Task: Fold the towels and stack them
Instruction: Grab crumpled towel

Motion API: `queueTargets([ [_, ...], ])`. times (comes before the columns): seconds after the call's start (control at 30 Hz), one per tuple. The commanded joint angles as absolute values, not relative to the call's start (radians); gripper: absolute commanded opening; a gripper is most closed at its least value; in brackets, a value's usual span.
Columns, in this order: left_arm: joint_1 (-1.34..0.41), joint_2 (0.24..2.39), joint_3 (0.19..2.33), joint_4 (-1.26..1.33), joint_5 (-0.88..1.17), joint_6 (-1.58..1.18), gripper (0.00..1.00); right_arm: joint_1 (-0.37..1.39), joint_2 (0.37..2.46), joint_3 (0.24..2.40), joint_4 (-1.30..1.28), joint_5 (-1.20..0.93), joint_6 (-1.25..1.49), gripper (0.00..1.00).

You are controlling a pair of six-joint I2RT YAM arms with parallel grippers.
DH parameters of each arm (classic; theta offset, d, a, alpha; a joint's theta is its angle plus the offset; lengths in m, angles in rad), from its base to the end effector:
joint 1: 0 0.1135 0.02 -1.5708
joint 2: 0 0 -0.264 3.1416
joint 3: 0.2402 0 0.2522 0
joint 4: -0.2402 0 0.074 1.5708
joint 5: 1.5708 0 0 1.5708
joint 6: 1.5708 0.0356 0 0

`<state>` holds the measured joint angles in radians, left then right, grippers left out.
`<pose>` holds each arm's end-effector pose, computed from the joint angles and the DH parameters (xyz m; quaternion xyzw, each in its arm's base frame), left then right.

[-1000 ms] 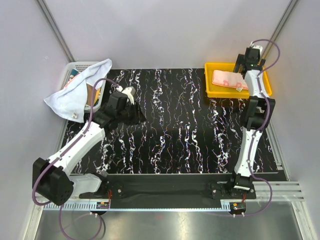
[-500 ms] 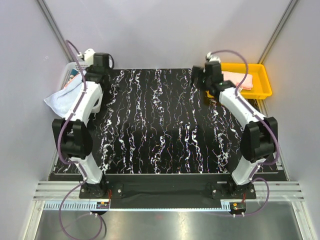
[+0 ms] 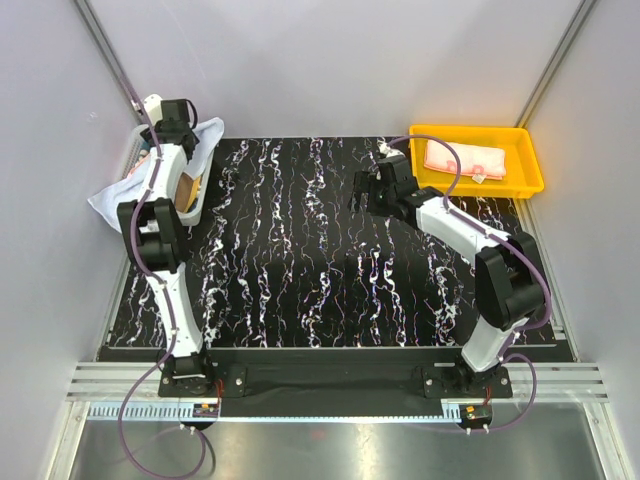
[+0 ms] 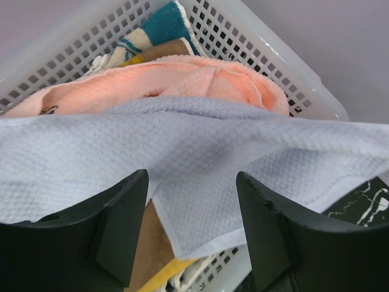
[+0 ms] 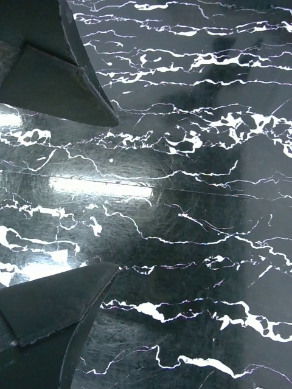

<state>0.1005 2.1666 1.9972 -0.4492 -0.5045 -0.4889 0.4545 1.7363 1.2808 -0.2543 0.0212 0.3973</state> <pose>0.5011 0.0678 0.2889 -0.3594 0.7903 0.1320 0.4783 0.3534 0.1719 0.2486 -0.0216 0.9085 0.1636 0.3840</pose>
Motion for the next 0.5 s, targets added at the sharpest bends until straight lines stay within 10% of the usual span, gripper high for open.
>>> queueTargets([
  [0.0, 0.121, 2.218, 2.083, -0.431, -0.537, -0.466, 0.65, 0.449, 1.698, 1.275, -0.195, 0.014, 0.4, 1.0],
  [0.23, 0.16, 2.252, 2.088, -0.379, -0.525, -0.463, 0.61, 0.459, 1.712, 1.262, -0.172, 0.003, 0.402, 1.0],
  [0.47, 0.169, 2.217, 2.06, -0.353, -0.506, -0.463, 0.17, 0.463, 1.715, 1.261, -0.17, 0.014, 0.397, 0.98],
])
